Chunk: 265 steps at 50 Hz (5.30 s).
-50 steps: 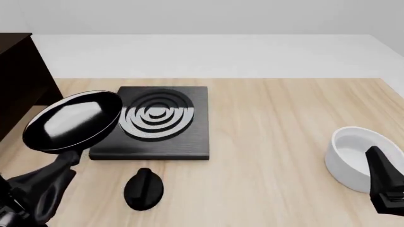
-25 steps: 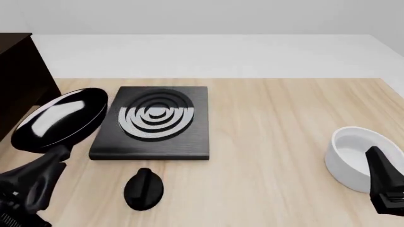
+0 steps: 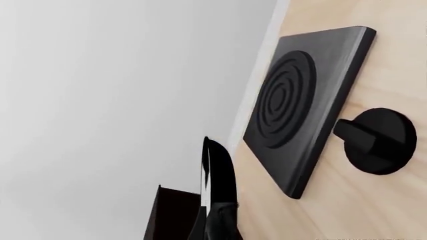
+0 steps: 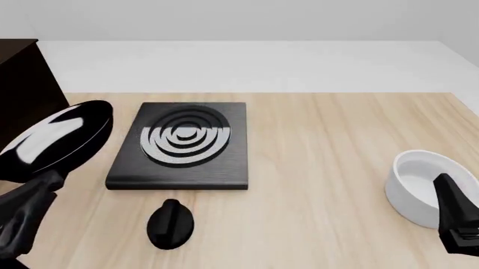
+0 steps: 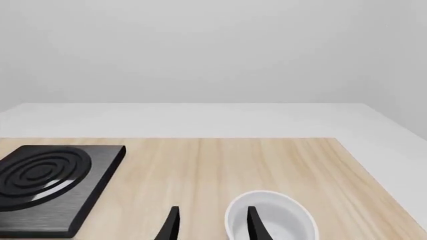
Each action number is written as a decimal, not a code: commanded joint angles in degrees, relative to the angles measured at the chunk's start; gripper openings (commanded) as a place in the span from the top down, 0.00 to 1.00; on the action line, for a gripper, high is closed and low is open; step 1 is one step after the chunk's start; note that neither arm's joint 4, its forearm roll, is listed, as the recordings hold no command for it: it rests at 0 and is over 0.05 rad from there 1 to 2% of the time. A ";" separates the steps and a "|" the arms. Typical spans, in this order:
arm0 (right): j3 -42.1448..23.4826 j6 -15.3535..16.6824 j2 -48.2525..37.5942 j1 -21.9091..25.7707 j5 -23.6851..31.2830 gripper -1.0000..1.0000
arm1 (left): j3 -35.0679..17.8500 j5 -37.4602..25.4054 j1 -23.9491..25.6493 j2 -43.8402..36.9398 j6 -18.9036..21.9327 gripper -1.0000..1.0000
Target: Put the frying pan under the cabinet shelf.
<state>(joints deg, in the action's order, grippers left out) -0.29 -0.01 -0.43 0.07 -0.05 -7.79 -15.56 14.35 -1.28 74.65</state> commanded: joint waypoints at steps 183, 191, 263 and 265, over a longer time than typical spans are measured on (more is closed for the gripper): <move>0.00 -0.01 0.00 -0.02 0.00 0.00 | 7.79 34.96 -14.07 -31.43 -12.17 1.00; 0.00 0.01 -0.01 0.00 0.00 0.00 | 7.79 38.81 -14.84 -35.35 -15.32 1.00; 0.00 0.01 0.00 0.01 0.00 0.00 | 7.79 61.35 -19.40 -60.81 -19.91 1.00; 0.00 0.00 0.00 -0.01 0.00 0.00 | 7.79 62.51 -19.78 -62.19 -19.73 1.00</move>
<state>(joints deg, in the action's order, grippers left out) -0.29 0.00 -0.43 0.07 -0.05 0.00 41.49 -4.29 -58.34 53.97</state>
